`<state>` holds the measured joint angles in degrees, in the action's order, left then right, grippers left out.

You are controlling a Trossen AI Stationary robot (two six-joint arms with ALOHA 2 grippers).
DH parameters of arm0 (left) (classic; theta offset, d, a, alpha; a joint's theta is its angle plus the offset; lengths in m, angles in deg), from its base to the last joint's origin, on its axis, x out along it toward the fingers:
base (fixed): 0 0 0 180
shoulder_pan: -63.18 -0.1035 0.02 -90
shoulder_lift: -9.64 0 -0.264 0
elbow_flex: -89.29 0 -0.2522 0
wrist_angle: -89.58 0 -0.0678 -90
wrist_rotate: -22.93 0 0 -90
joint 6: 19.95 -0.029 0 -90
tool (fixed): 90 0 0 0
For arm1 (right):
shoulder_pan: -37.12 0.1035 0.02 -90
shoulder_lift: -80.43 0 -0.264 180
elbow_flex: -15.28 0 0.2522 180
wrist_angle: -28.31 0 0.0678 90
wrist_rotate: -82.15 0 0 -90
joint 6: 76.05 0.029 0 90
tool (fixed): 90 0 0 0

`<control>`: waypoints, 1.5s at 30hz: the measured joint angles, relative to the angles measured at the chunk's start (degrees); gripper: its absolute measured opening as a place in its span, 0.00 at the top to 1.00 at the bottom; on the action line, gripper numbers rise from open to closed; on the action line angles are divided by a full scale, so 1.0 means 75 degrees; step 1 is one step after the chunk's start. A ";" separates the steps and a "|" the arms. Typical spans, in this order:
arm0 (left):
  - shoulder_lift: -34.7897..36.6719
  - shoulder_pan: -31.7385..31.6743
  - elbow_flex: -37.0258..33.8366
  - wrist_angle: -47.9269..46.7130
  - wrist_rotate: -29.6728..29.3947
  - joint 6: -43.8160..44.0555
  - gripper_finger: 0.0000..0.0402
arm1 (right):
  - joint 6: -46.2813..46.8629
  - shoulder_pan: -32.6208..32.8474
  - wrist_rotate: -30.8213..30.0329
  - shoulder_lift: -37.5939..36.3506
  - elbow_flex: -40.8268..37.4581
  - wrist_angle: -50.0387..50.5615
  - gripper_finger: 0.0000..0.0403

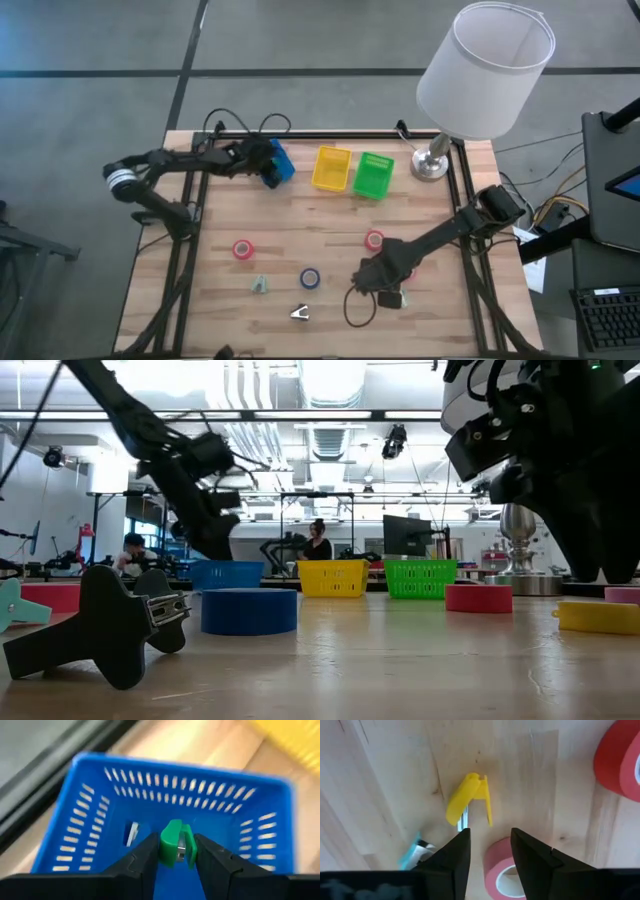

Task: Pick and place Stapler, Stapler remover, tape
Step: Put the green stapler into the blue bin, then put the yellow stapler into the blue bin

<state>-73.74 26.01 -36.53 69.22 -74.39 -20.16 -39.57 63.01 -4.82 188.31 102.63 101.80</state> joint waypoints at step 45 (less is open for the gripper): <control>0.1048 0.0292 0.1753 -0.1596 -0.0483 -0.0534 0.55 | 0.1047 0.0311 -0.0826 -0.0003 -0.0836 -0.1549 0.50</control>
<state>-65.87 28.20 -23.38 57.25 -78.01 -24.17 -31.72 65.35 -11.02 188.29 96.35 90.18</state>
